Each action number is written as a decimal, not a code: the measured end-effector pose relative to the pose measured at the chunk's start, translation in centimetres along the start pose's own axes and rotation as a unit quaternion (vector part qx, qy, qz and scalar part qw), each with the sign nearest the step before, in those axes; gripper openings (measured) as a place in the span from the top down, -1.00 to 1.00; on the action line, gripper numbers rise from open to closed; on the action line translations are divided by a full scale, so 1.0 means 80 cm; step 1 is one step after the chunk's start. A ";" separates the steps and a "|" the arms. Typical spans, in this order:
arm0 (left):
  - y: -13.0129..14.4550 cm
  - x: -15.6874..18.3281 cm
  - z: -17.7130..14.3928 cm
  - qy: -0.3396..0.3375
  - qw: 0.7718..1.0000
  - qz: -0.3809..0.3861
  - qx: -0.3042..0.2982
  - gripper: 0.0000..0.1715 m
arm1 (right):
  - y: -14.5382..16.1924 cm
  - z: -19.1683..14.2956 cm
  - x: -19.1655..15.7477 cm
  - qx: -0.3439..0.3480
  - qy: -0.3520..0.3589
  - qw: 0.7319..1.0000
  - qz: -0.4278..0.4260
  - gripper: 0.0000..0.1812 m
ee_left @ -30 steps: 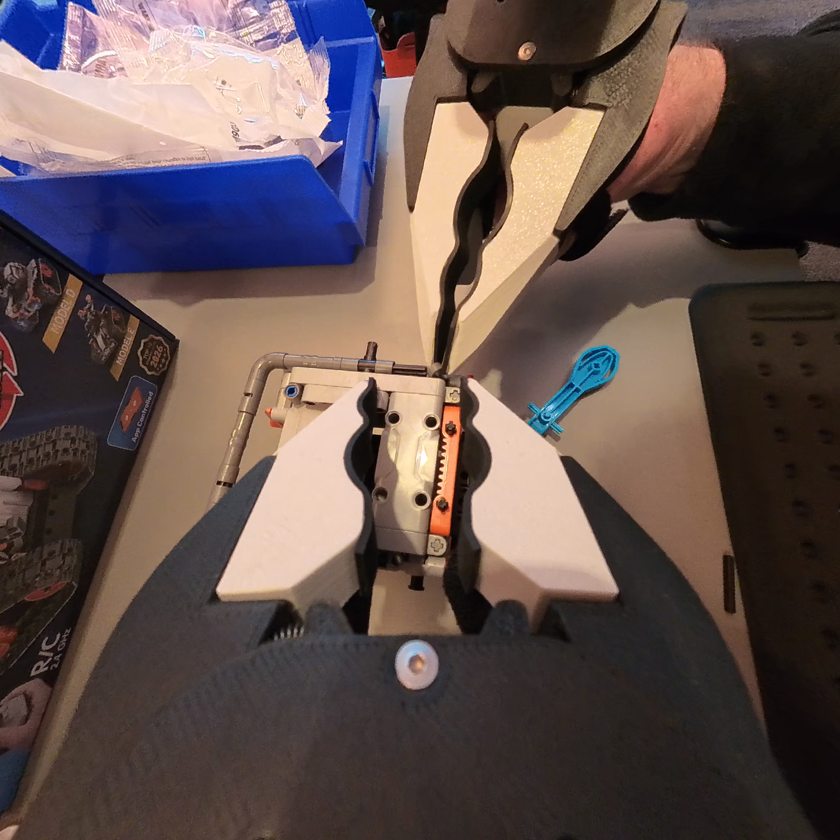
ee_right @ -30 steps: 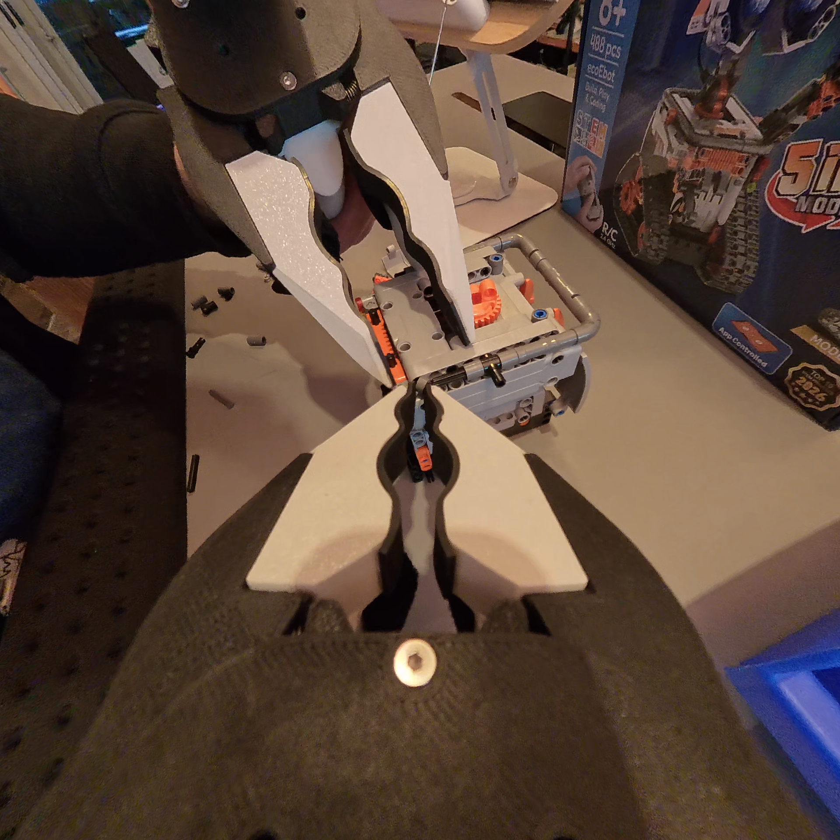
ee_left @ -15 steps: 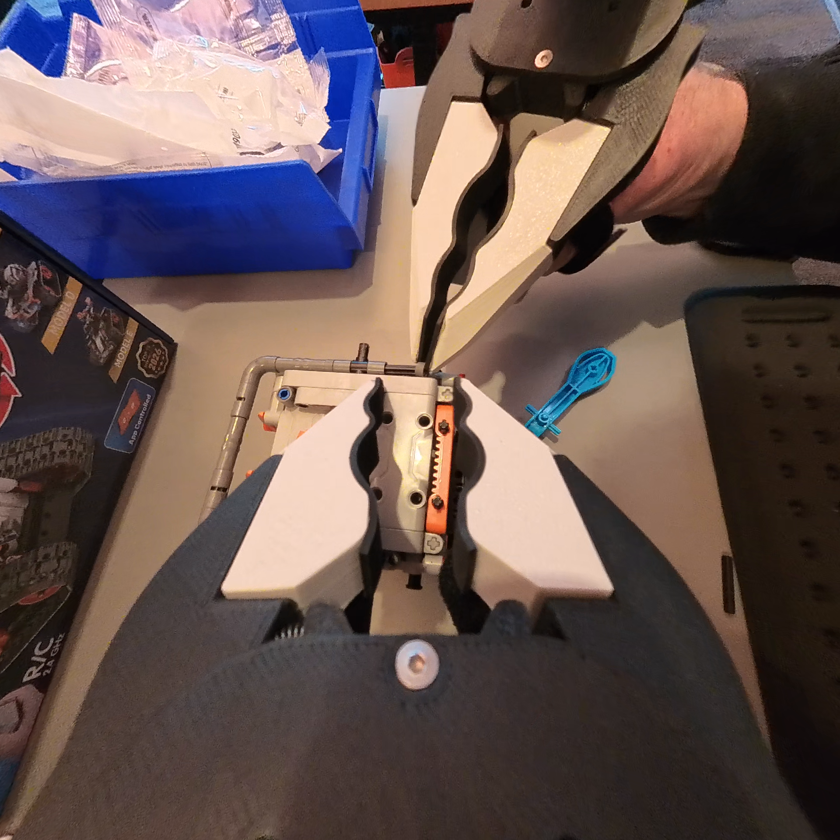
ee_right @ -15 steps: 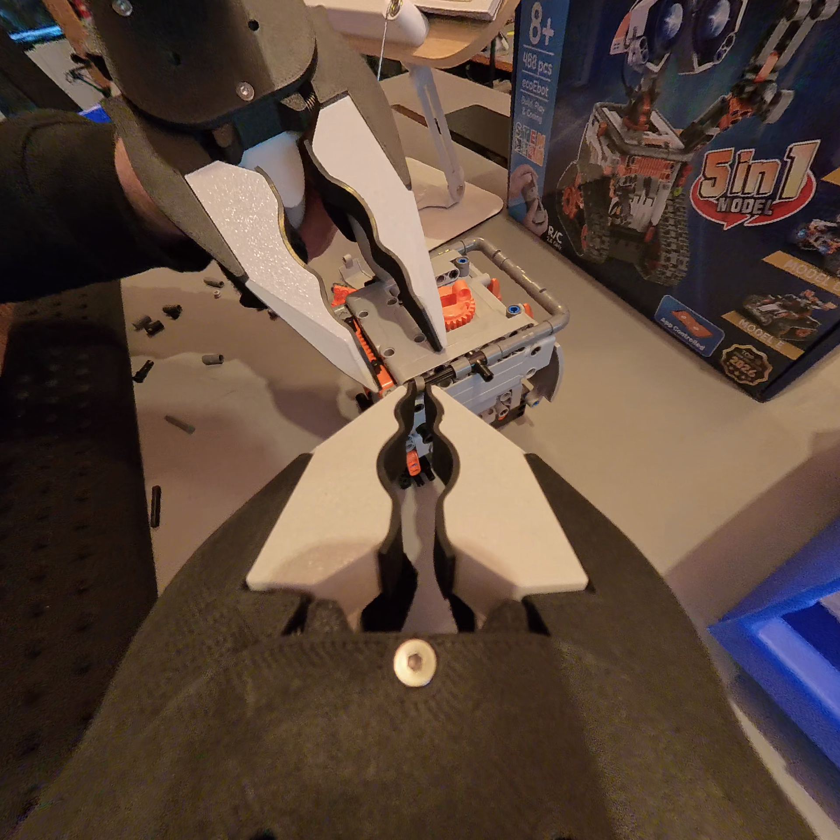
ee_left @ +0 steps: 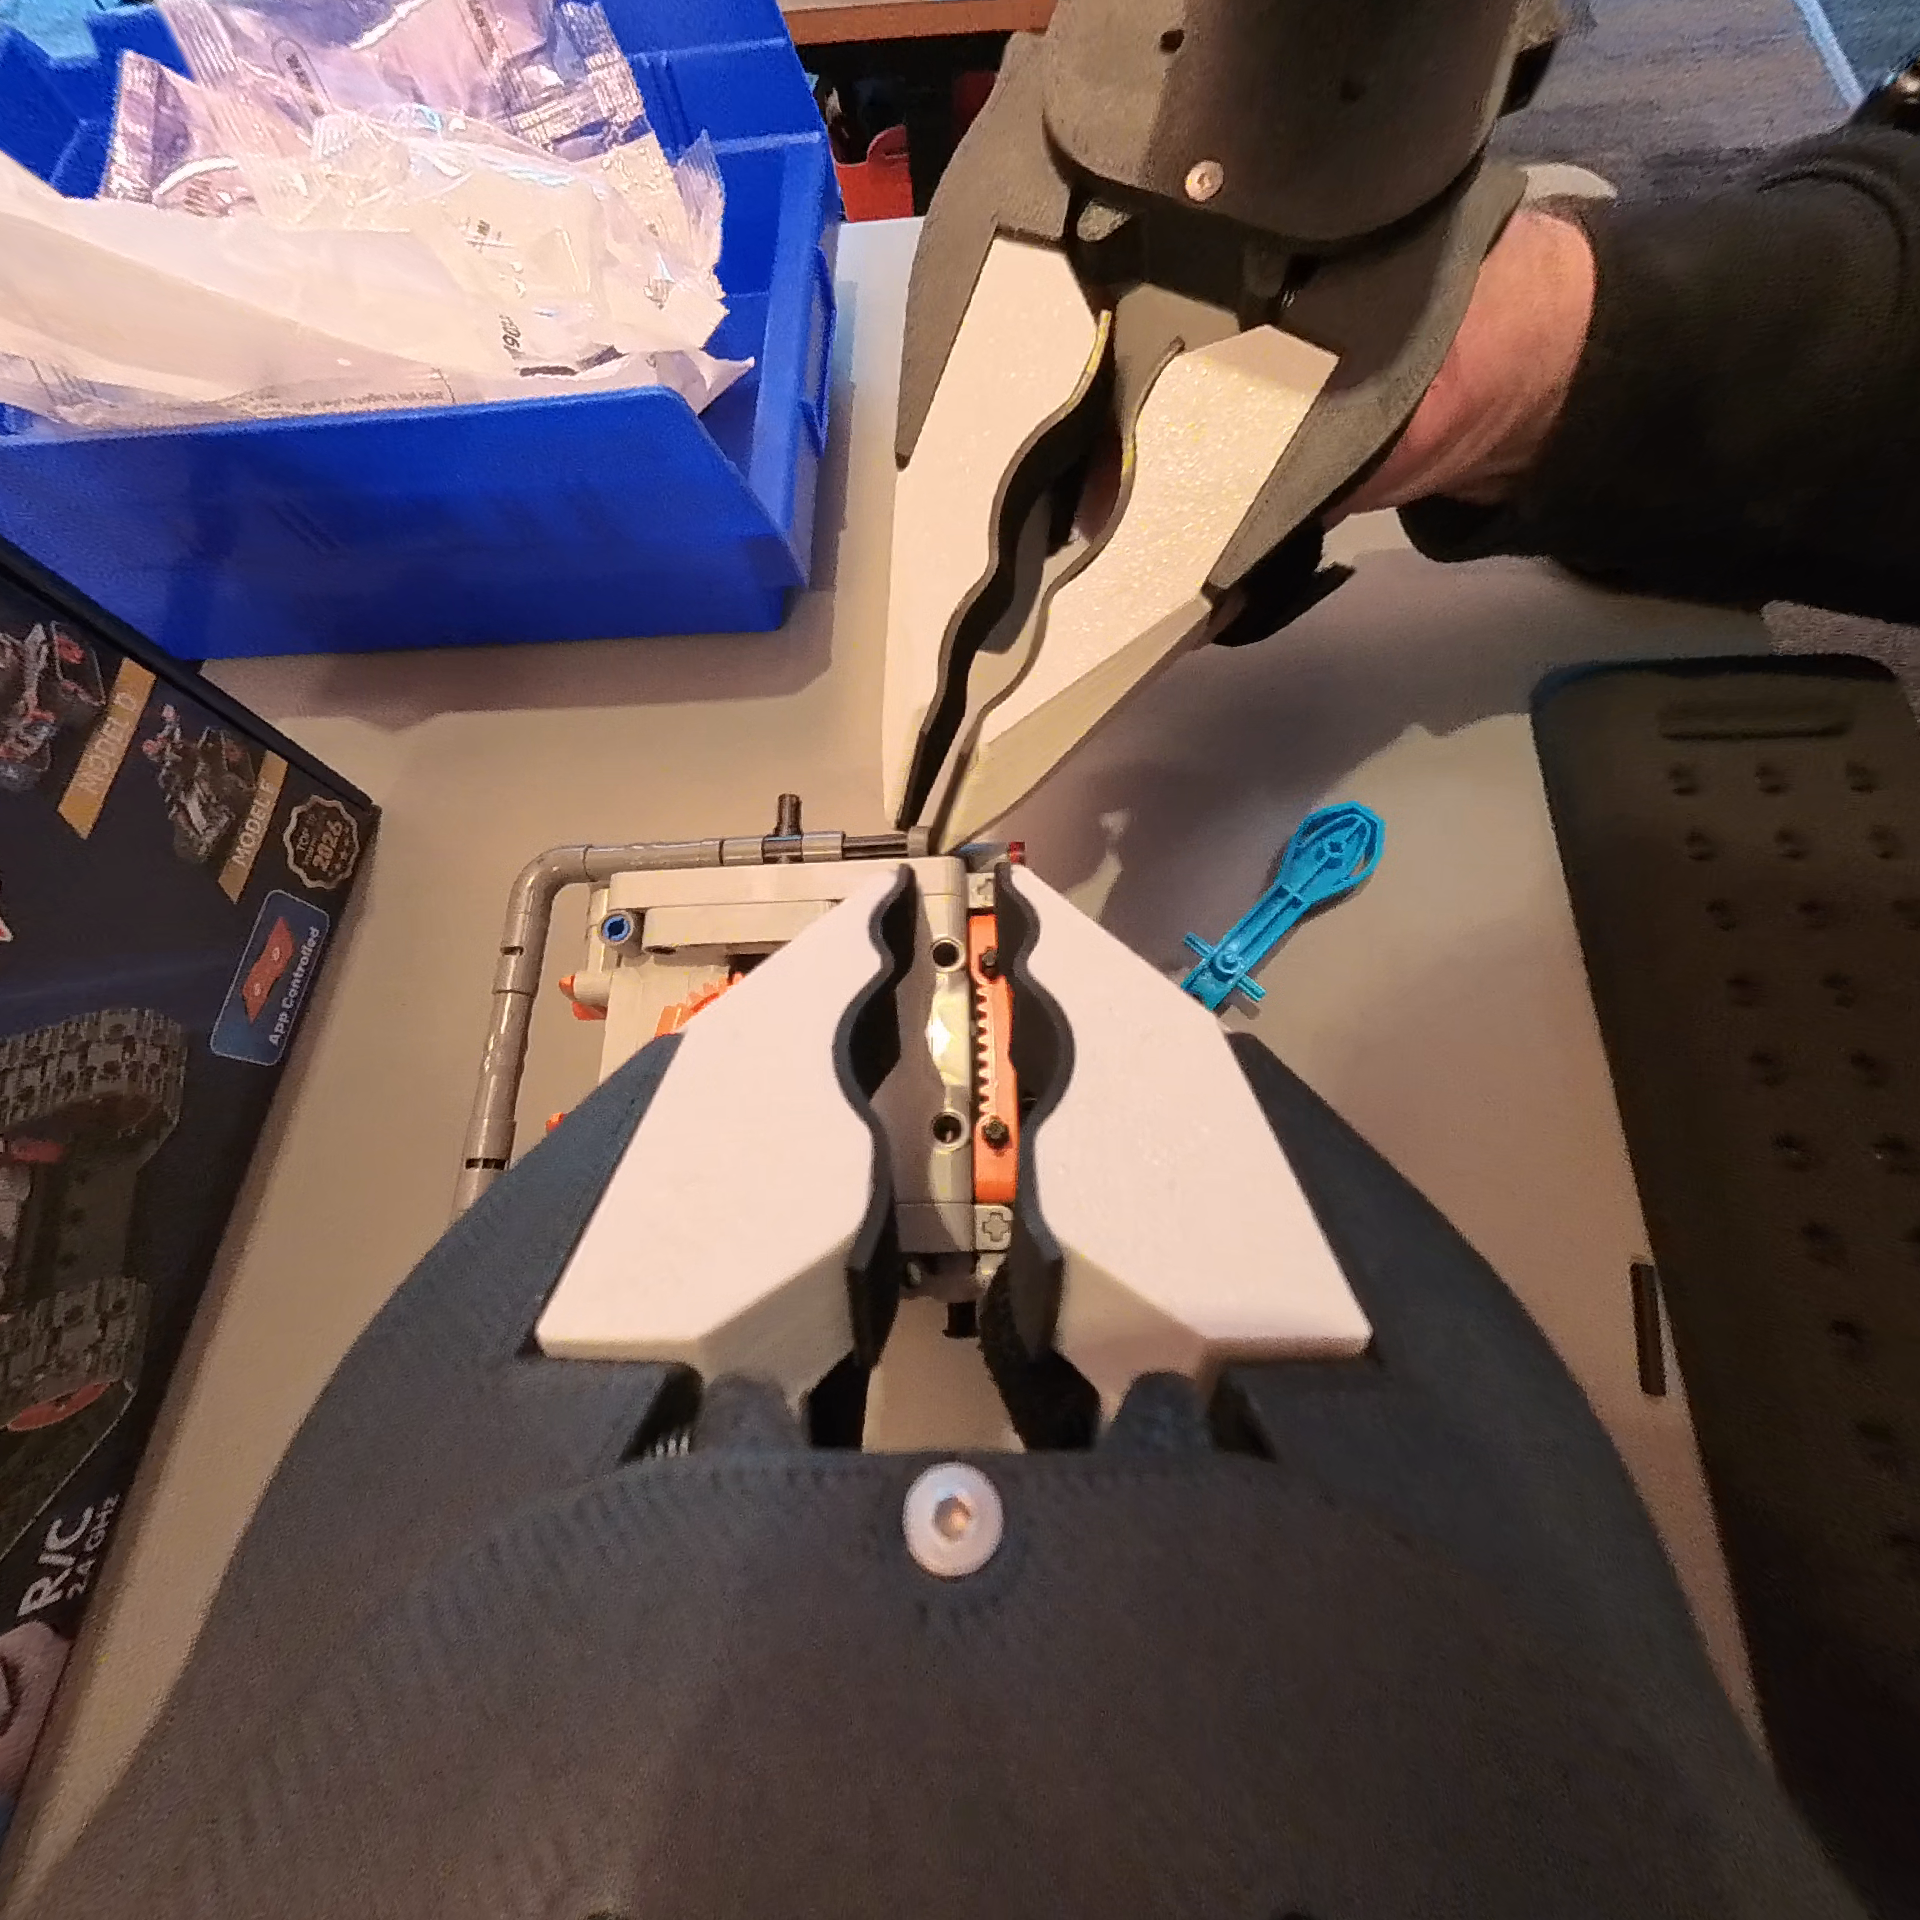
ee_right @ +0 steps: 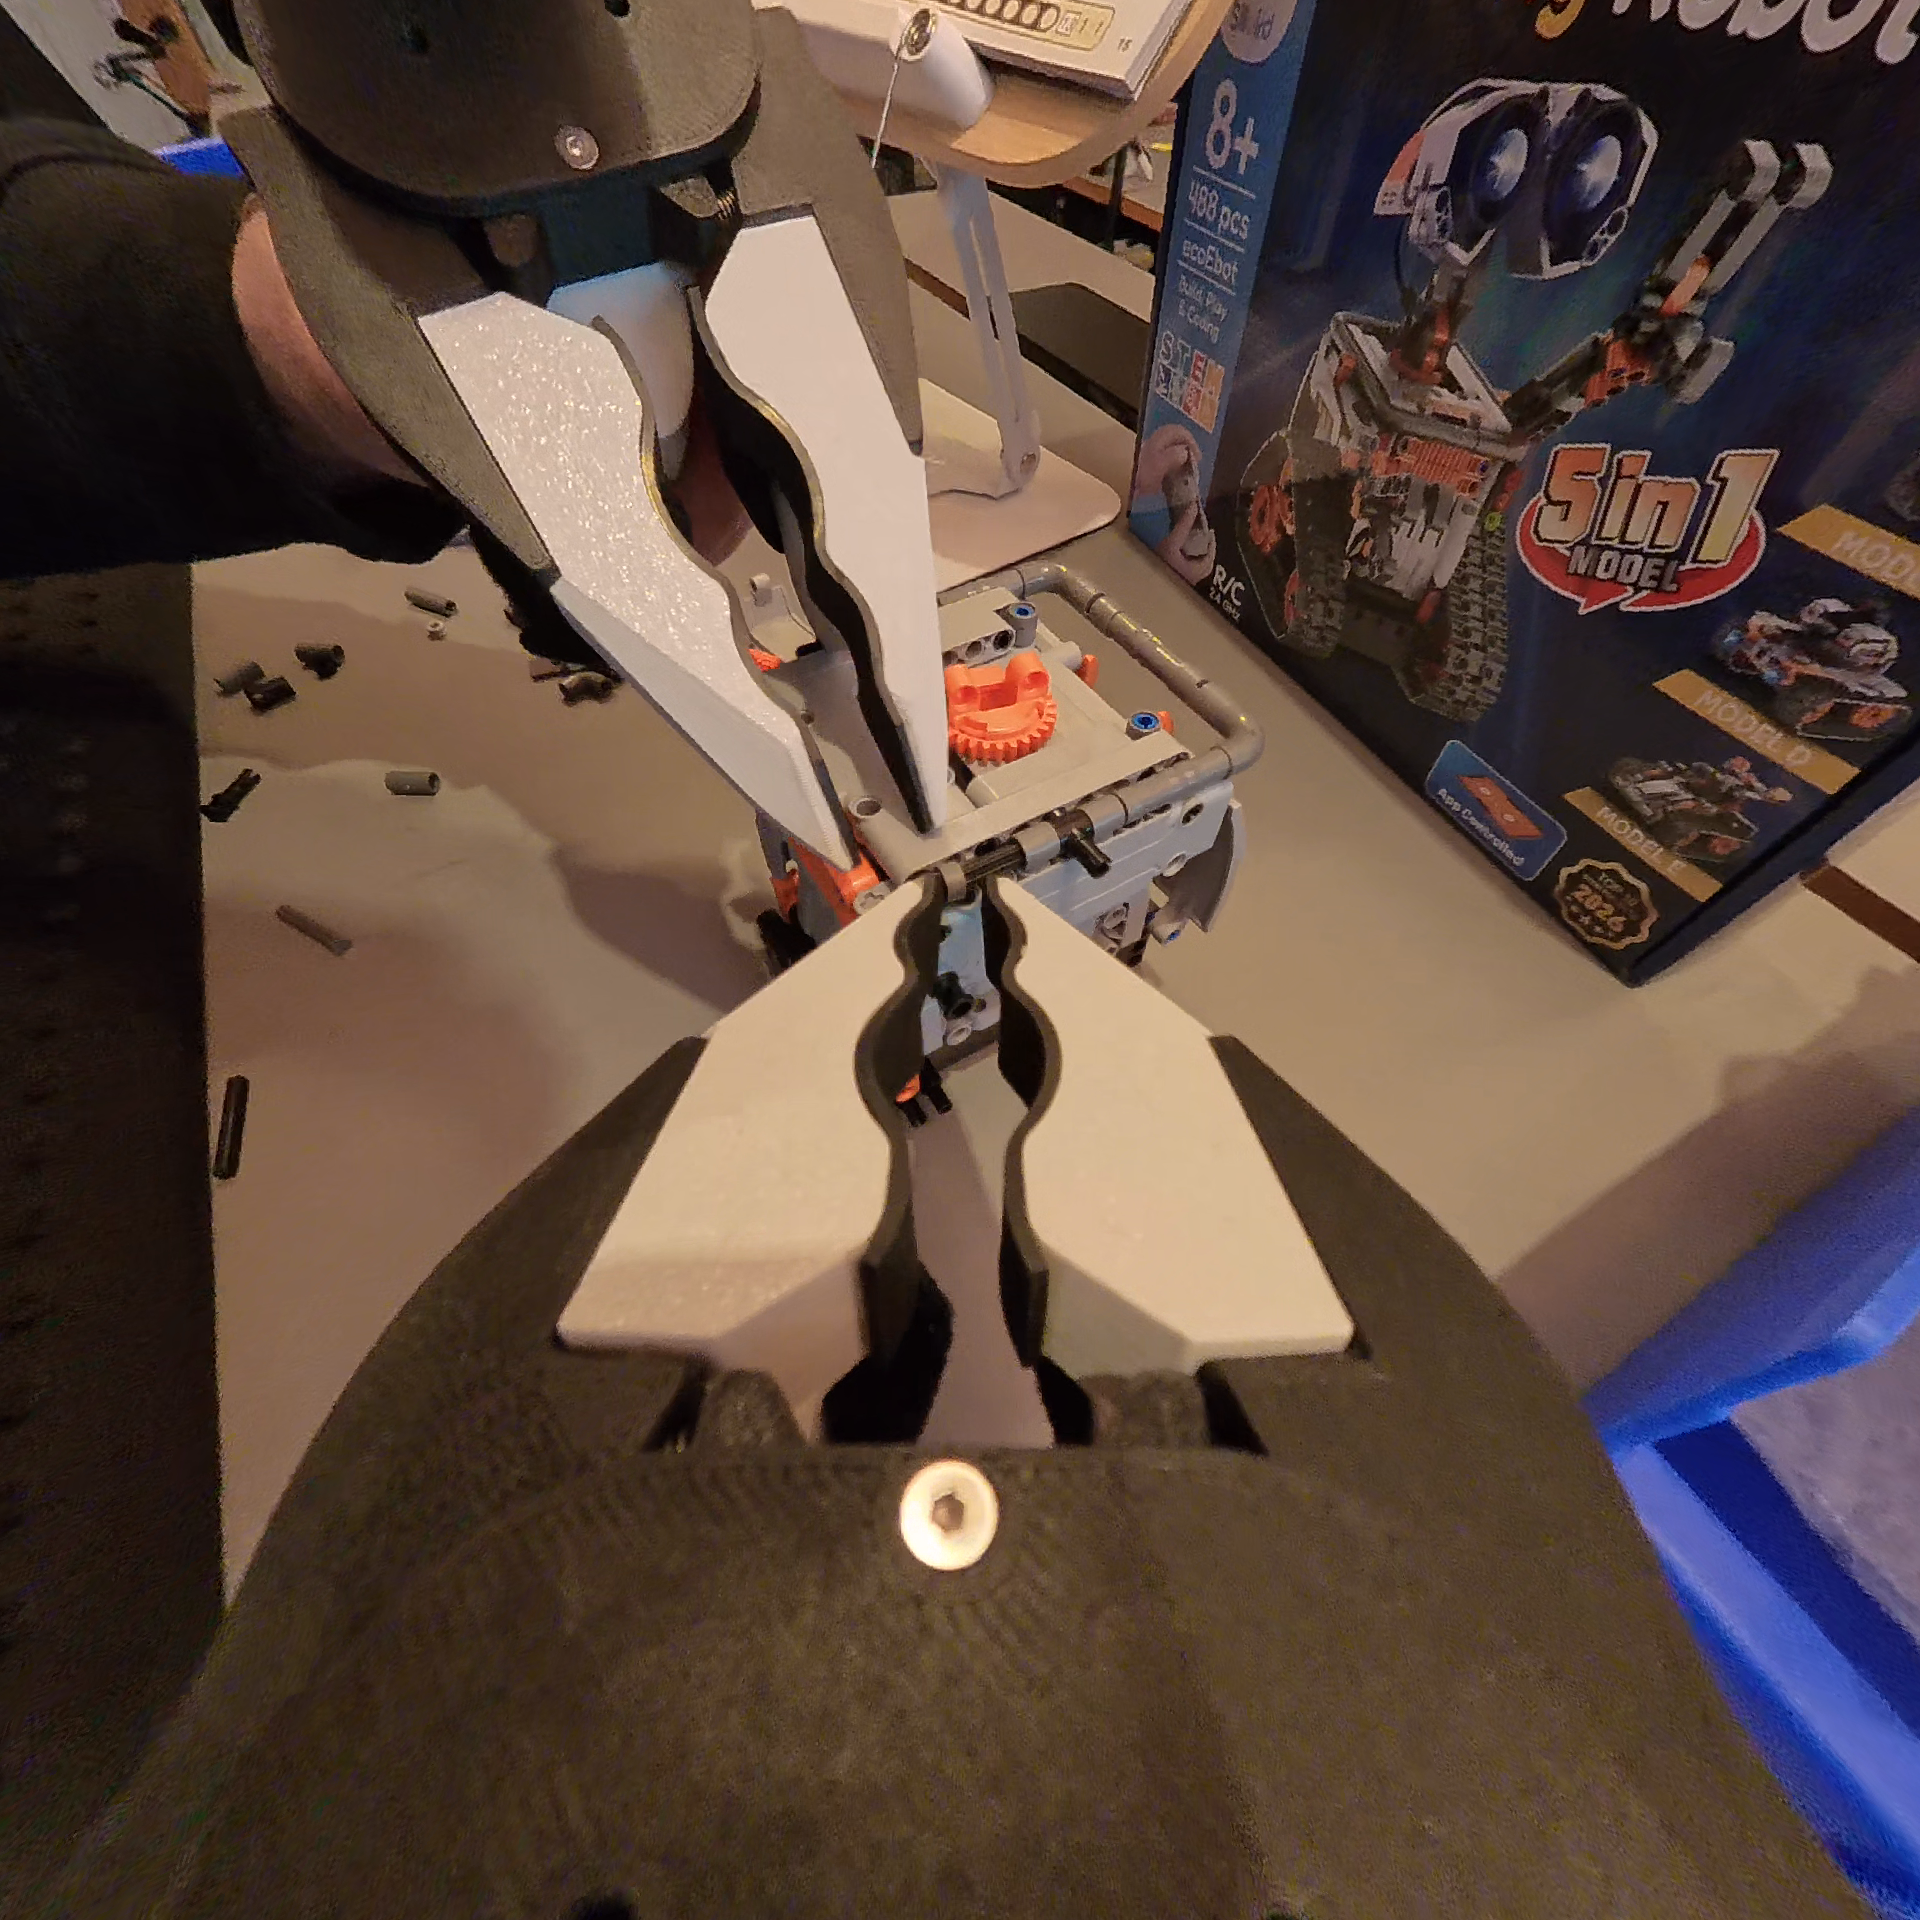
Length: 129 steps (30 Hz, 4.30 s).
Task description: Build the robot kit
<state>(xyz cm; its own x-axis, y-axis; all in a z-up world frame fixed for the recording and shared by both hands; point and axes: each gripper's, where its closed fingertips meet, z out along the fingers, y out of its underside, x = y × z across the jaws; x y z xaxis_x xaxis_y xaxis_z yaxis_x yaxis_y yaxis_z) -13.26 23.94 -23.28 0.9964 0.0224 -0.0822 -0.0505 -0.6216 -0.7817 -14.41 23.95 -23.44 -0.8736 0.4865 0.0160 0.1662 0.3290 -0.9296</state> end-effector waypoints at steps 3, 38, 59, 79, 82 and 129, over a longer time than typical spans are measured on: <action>-0.001 0.003 -0.001 0.009 1.000 -0.003 0.002 0.83 | 0.000 0.001 0.003 0.002 -0.003 1.000 0.002 0.99; 0.019 -0.064 0.011 -0.003 0.995 -0.069 -0.074 -0.13 | 0.000 0.003 0.014 0.023 -0.023 0.997 0.063 1.00; 0.020 -0.057 0.006 0.004 0.995 -0.066 -0.069 -0.12 | -0.003 -0.004 0.005 0.008 -0.018 0.999 0.035 0.80; 0.021 -0.033 0.003 0.066 0.995 -0.019 -0.074 -0.12 | -0.001 0.003 -0.009 -0.009 -0.152 0.988 -0.022 0.68; 0.021 -0.029 0.003 0.074 0.994 -0.012 -0.075 -0.12 | -0.001 0.003 -0.013 -0.009 -0.167 0.986 -0.025 0.68; 0.023 -0.022 0.008 0.084 0.993 -0.016 -0.085 -0.17 | 0.004 -0.003 -0.017 -0.014 -0.191 0.981 -0.036 0.75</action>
<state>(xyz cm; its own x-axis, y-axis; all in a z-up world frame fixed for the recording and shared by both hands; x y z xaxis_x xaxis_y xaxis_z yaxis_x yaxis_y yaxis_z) -15.15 23.26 -24.95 0.9955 -0.0767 0.0562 -0.0200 -0.7468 -0.6647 -13.10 23.57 -23.67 -0.9903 0.1246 -0.0617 0.1046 0.3755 -0.9209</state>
